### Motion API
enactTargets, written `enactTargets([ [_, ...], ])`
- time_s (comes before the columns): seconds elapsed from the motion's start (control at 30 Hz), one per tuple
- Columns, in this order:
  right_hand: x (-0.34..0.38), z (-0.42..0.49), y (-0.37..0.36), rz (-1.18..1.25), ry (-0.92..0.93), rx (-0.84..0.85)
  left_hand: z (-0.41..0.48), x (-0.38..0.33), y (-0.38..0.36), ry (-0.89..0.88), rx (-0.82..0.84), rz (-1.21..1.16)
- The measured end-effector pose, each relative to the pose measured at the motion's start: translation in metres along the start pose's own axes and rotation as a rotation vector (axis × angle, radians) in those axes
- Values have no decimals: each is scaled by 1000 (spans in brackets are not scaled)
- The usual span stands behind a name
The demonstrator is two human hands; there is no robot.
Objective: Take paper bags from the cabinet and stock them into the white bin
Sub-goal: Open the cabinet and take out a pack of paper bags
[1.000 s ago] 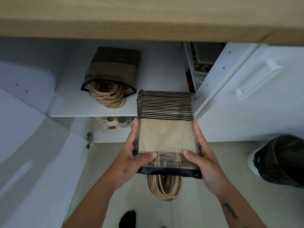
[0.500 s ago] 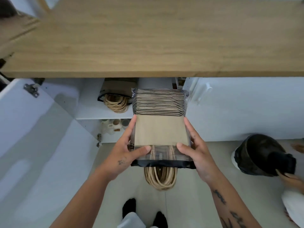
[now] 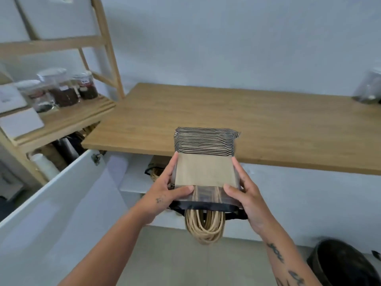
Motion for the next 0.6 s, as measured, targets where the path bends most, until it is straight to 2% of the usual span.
enactTargets([
  [0.3, 48, 66, 1, -25, 70, 47, 52, -49, 17, -64, -40, -53],
  [0.6, 61, 183, 8, -39, 91, 24, 169, -68, 54, -64, -1, -56],
])
Point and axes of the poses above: each hand's wrist, its own z-axis towards the middle knuckle, its own y-axis out of the back of the hand, x = y × z, the point moved 10 cm from there along z, towards the middle knuckle
